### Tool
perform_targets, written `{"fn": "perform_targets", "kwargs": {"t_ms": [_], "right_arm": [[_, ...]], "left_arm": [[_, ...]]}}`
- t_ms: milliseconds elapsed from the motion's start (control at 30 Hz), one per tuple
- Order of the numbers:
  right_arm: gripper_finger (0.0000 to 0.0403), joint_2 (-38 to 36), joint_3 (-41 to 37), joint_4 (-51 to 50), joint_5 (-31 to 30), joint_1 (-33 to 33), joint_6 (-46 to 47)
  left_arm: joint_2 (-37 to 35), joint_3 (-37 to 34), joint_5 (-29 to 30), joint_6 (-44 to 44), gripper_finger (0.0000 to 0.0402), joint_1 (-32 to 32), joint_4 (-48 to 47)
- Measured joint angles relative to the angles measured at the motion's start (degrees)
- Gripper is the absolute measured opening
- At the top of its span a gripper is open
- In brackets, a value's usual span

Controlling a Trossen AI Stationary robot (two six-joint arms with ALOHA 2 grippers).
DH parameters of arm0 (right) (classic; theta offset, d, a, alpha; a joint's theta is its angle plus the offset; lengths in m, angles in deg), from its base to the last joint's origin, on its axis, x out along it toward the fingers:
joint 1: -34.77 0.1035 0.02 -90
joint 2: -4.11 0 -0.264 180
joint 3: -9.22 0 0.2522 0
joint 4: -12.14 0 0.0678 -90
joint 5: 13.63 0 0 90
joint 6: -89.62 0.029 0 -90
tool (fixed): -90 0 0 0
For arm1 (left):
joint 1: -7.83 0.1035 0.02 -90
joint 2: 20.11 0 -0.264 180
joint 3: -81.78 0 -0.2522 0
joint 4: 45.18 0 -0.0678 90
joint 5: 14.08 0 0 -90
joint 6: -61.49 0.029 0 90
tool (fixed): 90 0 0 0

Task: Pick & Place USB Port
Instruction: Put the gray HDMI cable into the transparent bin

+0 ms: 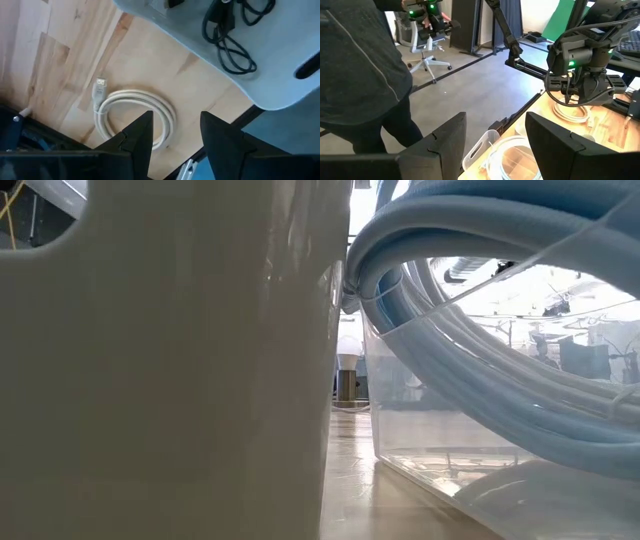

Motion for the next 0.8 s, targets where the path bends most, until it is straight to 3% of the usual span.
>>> {"fn": "perform_targets", "kwargs": {"t_ms": [200, 800], "right_arm": [[0.0197, 0.0, 0.0, 0.0, -1.8, 0.0, 0.1], [0.0197, 0.0, 0.0, 0.3, -1.8, 0.0, 3.1]], "left_arm": [[0.0, -0.9, 1.7, -4.4, 0.0157, 0.0, -0.8], [0.0, -2.8, -1.4, -2.4, 0.0157, -0.2, -0.7]]}}
